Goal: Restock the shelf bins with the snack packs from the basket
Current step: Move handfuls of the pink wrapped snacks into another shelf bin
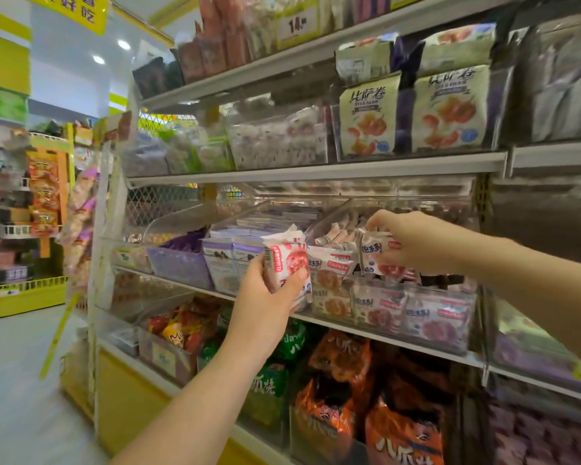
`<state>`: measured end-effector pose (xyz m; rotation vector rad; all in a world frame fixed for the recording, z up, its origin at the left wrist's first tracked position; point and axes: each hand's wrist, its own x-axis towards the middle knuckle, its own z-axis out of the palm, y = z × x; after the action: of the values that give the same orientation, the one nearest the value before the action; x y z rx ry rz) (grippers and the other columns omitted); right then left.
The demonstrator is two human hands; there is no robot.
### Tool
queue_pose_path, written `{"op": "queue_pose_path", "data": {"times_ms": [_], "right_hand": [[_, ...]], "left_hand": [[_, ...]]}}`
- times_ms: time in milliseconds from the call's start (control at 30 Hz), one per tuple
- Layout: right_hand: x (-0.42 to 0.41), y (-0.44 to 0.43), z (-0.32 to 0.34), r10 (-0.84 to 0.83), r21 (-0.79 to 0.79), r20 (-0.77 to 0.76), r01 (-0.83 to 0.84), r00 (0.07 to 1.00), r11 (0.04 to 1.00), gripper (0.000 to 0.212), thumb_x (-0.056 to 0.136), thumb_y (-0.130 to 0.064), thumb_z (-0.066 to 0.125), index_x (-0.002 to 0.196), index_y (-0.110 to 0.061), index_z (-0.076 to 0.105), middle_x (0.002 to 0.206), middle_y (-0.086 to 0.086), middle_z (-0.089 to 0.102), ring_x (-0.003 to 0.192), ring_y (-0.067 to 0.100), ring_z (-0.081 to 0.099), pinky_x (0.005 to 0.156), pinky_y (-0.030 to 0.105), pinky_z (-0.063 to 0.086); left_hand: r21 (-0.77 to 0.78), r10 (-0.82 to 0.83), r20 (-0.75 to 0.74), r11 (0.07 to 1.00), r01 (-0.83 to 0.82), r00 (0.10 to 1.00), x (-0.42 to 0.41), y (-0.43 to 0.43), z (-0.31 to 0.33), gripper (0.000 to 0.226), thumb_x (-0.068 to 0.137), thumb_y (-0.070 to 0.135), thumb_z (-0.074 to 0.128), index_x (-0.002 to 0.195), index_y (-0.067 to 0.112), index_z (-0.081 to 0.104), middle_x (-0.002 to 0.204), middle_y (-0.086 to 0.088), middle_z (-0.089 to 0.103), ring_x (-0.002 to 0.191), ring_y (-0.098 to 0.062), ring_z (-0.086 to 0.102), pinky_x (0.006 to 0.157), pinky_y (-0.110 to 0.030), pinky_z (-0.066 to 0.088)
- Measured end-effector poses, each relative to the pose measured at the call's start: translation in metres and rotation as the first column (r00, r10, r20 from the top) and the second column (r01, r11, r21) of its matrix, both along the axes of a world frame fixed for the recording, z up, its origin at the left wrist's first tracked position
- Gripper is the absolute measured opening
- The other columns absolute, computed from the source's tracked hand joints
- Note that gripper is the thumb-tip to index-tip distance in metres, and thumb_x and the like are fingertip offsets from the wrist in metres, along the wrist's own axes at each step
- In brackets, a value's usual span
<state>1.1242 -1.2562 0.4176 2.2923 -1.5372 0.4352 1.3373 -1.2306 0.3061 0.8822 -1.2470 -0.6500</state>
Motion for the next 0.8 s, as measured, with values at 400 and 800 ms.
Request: {"op": "queue_pose_path", "data": {"times_ms": [400, 800], "right_hand": [[-0.007, -0.025, -0.053, 0.05, -0.256, -0.156, -0.09, 0.986, 0.962, 0.037, 0.1, -0.037, 0.037, 0.136, -0.028, 0.043, 0.134, -0.002, 0.045, 0.113, 0.021, 0.041, 0.089, 0.036, 0.047], [-0.003, -0.012, -0.027, 0.13, -0.141, -0.189, -0.157, 0.973, 0.977, 0.036, 0.099, -0.045, 0.032, 0.121, -0.03, 0.055, 0.123, -0.009, 0.053, 0.11, 0.013, 0.046, 0.091, 0.033, 0.037]], "left_hand": [[0.01, 0.054, 0.071, 0.998, -0.055, 0.996, 0.004, 0.001, -0.005, 0.044, 0.086, 0.035, 0.068, 0.127, 0.028, 0.052, 0.113, 0.011, 0.066, 0.103, -0.008, 0.064, 0.093, -0.04, 0.054], [-0.035, 0.051, 0.229, 0.998, -0.045, 0.972, 0.004, 0.001, 0.002, 0.039, 0.086, 0.037, 0.068, 0.122, 0.037, 0.054, 0.109, 0.021, 0.066, 0.097, 0.007, 0.061, 0.092, -0.029, 0.051]]}}
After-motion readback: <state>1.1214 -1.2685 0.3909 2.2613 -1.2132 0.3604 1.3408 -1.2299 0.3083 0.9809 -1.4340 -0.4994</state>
